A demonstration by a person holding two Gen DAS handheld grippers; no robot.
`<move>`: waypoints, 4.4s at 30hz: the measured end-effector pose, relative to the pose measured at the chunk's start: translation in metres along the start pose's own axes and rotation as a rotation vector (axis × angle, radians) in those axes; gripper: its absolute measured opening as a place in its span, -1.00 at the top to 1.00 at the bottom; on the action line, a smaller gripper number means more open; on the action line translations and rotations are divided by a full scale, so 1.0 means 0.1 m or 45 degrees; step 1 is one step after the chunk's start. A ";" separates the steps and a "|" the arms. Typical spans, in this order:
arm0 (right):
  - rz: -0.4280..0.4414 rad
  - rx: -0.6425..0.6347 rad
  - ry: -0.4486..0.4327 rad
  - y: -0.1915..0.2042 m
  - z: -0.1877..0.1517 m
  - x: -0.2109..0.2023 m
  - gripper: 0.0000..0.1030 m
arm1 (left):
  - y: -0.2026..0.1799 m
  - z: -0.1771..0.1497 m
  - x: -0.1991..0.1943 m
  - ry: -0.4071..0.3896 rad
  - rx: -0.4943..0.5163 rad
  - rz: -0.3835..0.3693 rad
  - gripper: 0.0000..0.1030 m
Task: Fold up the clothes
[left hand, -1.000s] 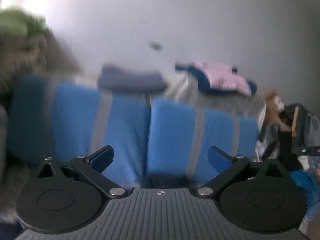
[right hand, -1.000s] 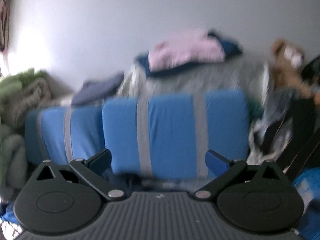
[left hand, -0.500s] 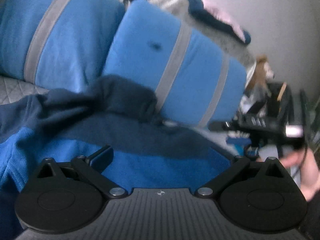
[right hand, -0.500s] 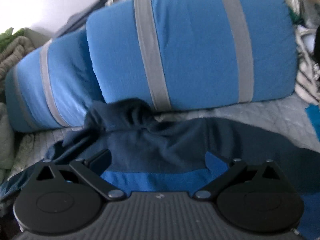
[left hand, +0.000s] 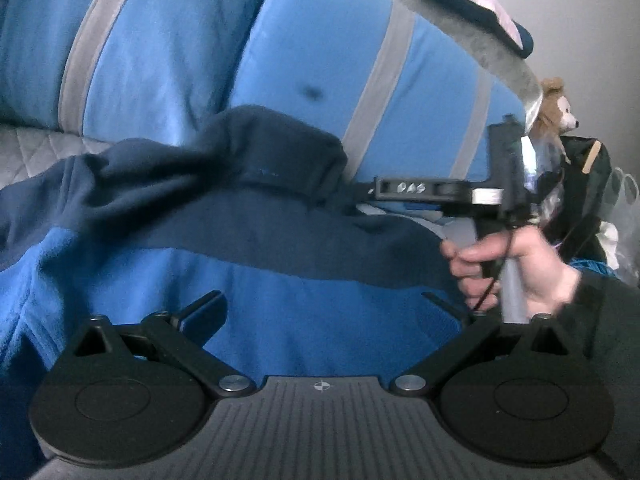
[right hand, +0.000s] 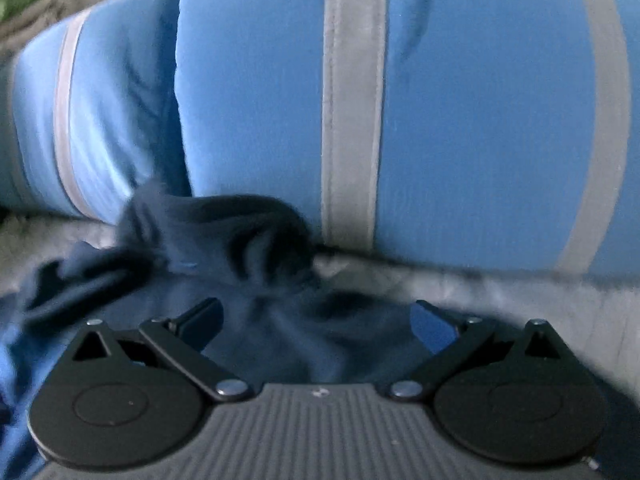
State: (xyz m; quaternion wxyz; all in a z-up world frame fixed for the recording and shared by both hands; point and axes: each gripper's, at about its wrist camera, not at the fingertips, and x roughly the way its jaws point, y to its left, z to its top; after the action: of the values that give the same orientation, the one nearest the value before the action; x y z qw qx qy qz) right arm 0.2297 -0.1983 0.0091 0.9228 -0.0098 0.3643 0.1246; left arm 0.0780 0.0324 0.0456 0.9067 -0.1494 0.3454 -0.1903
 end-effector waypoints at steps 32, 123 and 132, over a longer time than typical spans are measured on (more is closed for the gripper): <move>0.097 -0.617 -0.217 1.03 -1.11 -1.16 0.61 | 0.10 0.13 -0.33 -0.226 -0.065 0.062 -1.00; -0.122 -0.297 -0.041 1.01 -1.54 -1.46 -0.99 | -0.21 -0.64 -0.51 0.158 1.031 0.452 0.74; 0.053 -0.796 -0.329 1.80 -1.80 -1.65 -0.99 | -0.28 -0.55 -0.68 0.089 1.007 0.409 0.77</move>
State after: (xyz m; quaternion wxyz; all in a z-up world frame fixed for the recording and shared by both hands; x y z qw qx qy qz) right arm -0.0497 -0.0801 0.0010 0.9110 -0.2692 0.1885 0.2494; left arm -0.0130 0.0306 0.0566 0.9001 0.2722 0.2951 -0.1692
